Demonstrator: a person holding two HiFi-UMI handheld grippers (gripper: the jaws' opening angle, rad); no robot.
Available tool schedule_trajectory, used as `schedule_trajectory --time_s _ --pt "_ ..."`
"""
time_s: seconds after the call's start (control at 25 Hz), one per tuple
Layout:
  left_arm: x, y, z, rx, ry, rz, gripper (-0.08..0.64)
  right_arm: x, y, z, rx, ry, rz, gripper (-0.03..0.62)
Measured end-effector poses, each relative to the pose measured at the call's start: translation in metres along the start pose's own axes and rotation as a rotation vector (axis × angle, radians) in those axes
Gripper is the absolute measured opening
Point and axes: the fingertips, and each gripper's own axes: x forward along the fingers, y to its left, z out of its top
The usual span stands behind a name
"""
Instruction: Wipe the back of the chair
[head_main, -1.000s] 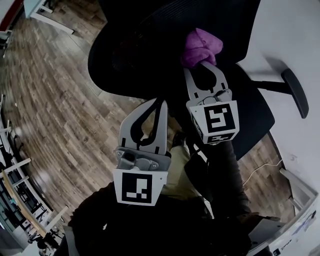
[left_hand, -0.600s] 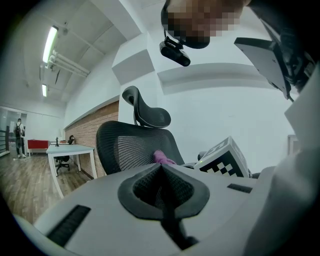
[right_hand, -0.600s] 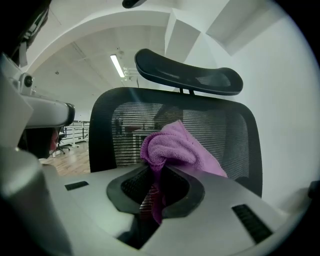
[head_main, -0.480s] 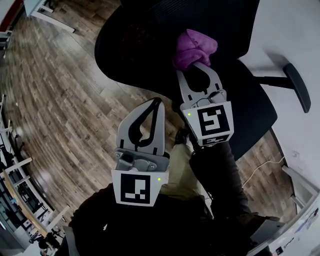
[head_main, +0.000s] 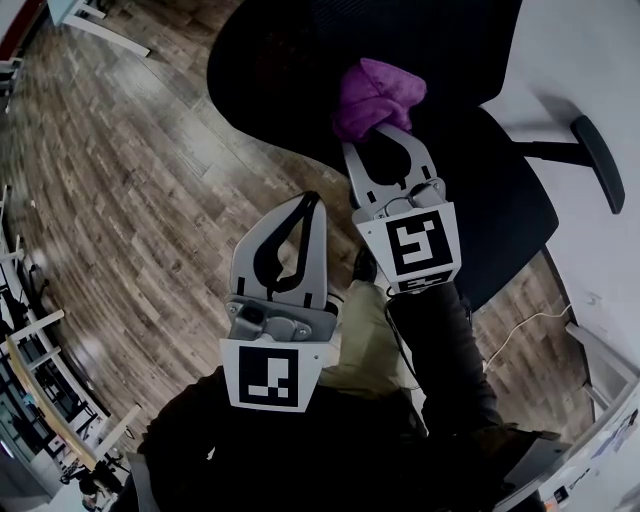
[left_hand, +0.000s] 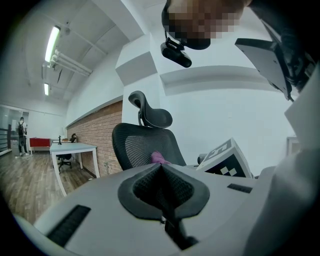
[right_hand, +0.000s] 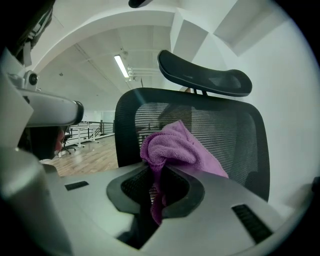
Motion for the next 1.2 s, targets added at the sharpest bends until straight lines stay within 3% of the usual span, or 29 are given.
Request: schedule_trajectory --time_s 0.44,1.2 --pt "-0.021 0.005 -0.004 0.007 0.015 0.003 0.009 -0.004 0.034 -0.002 -0.005 0.003 0.038 0.044" --pt "-0.022 -0.006 -0.011 0.031 0.008 -0.001 0.009 -0.012 0.053 -0.018 -0.056 -0.006 0.101 0.044"
